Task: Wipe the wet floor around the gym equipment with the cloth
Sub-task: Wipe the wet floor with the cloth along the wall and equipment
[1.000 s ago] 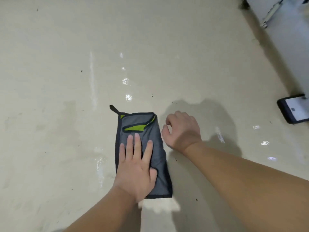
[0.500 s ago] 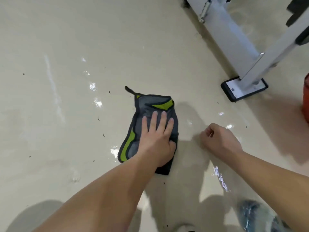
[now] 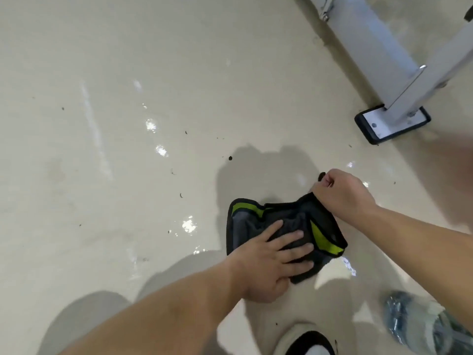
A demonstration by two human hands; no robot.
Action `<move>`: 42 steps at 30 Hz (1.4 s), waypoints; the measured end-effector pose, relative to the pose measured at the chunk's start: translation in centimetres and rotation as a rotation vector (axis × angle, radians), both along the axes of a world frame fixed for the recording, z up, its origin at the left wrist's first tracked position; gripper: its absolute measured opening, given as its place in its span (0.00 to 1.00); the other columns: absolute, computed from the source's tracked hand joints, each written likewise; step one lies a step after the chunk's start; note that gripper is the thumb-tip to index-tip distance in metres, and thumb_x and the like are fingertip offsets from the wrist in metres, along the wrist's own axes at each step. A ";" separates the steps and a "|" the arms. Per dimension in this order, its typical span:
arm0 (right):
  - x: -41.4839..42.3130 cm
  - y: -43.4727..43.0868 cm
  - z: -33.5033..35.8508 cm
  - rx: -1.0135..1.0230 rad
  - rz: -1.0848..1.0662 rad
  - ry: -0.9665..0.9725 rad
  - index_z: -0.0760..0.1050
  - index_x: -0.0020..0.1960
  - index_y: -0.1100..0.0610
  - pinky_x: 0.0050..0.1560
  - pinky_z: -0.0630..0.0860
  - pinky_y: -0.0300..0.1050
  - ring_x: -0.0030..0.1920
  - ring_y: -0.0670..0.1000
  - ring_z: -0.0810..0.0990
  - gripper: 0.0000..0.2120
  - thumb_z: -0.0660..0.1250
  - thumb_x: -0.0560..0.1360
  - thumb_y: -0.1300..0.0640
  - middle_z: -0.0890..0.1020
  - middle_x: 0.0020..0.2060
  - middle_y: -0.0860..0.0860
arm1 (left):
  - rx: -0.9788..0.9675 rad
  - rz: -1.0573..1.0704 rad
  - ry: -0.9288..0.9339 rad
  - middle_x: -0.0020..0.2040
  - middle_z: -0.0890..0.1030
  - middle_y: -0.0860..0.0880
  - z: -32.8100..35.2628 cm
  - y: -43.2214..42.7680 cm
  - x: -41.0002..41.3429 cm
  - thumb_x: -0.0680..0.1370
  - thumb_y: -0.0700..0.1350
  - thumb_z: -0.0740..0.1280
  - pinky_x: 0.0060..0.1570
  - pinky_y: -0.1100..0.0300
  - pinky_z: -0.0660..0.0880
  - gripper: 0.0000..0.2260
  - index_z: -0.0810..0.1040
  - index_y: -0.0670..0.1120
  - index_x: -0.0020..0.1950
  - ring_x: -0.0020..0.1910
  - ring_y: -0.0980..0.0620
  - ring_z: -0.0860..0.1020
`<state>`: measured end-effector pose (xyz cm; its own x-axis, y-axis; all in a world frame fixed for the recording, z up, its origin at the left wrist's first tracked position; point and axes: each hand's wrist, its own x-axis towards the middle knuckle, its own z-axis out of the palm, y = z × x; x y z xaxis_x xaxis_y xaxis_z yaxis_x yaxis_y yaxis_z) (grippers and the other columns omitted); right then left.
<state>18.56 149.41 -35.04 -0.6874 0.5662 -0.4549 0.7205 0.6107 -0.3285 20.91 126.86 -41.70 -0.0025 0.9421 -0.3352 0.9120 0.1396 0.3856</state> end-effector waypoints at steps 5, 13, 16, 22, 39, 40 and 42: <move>-2.5 -8.5 0.5 -0.061 0.287 -0.052 0.73 0.46 0.48 0.47 0.77 0.49 0.44 0.52 0.80 0.05 0.62 0.75 0.48 0.80 0.41 0.45 | -0.212 0.014 -0.006 0.86 0.42 0.58 2.5 -12.5 -5.1 0.84 0.52 0.49 0.78 0.43 0.28 0.28 0.51 0.61 0.85 0.84 0.53 0.35; -4.2 -22.7 2.6 -0.084 0.690 -0.207 0.76 0.49 0.48 0.52 0.78 0.48 0.47 0.51 0.80 0.07 0.62 0.77 0.47 0.81 0.45 0.44 | -0.539 0.398 0.363 0.85 0.32 0.49 4.5 -29.7 -11.6 0.86 0.63 0.45 0.80 0.36 0.36 0.31 0.31 0.59 0.83 0.84 0.44 0.35; -3.8 -24.9 2.8 -0.052 0.614 -0.184 0.76 0.48 0.48 0.52 0.80 0.51 0.48 0.52 0.80 0.07 0.61 0.77 0.46 0.81 0.46 0.44 | -0.452 0.357 0.444 0.86 0.37 0.45 3.9 -30.5 -11.1 0.83 0.69 0.44 0.79 0.33 0.36 0.34 0.33 0.57 0.84 0.84 0.38 0.39; -0.3 -28.0 3.4 0.180 0.743 -0.391 0.78 0.53 0.53 0.51 0.76 0.48 0.52 0.57 0.79 0.15 0.58 0.80 0.46 0.82 0.51 0.52 | -0.201 0.373 0.310 0.87 0.44 0.44 0.6 -30.2 -6.3 0.85 0.66 0.48 0.81 0.36 0.41 0.33 0.43 0.55 0.86 0.84 0.35 0.42; 0.4 -40.7 1.0 0.377 1.061 -0.128 0.70 0.48 0.52 0.42 0.75 0.49 0.44 0.59 0.77 0.13 0.54 0.82 0.44 0.80 0.45 0.52 | 0.297 0.389 0.178 0.83 0.66 0.50 -3.4 -41.5 13.3 0.86 0.60 0.60 0.82 0.39 0.51 0.21 0.72 0.58 0.78 0.84 0.45 0.57; 0.2 -42.3 0.3 0.320 1.025 -0.041 0.71 0.49 0.52 0.43 0.75 0.50 0.46 0.59 0.77 0.13 0.56 0.81 0.44 0.80 0.47 0.53 | 0.250 0.522 0.199 0.84 0.64 0.50 -3.1 -43.9 12.0 0.86 0.60 0.58 0.82 0.39 0.51 0.22 0.70 0.58 0.80 0.84 0.45 0.56; 0.2 -45.5 -0.8 0.214 0.937 0.088 0.74 0.54 0.53 0.46 0.76 0.52 0.53 0.60 0.77 0.12 0.58 0.81 0.46 0.78 0.51 0.54 | 0.158 0.797 0.261 0.84 0.62 0.49 -2.7 -47.9 9.4 0.86 0.61 0.55 0.81 0.38 0.51 0.24 0.67 0.59 0.82 0.85 0.44 0.55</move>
<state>18.77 103.92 -35.88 -0.9290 -0.1644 -0.3314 -0.1114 0.9786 -0.1732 30.29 78.98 -44.37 -0.7438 0.6615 -0.0960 0.6263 0.7398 0.2459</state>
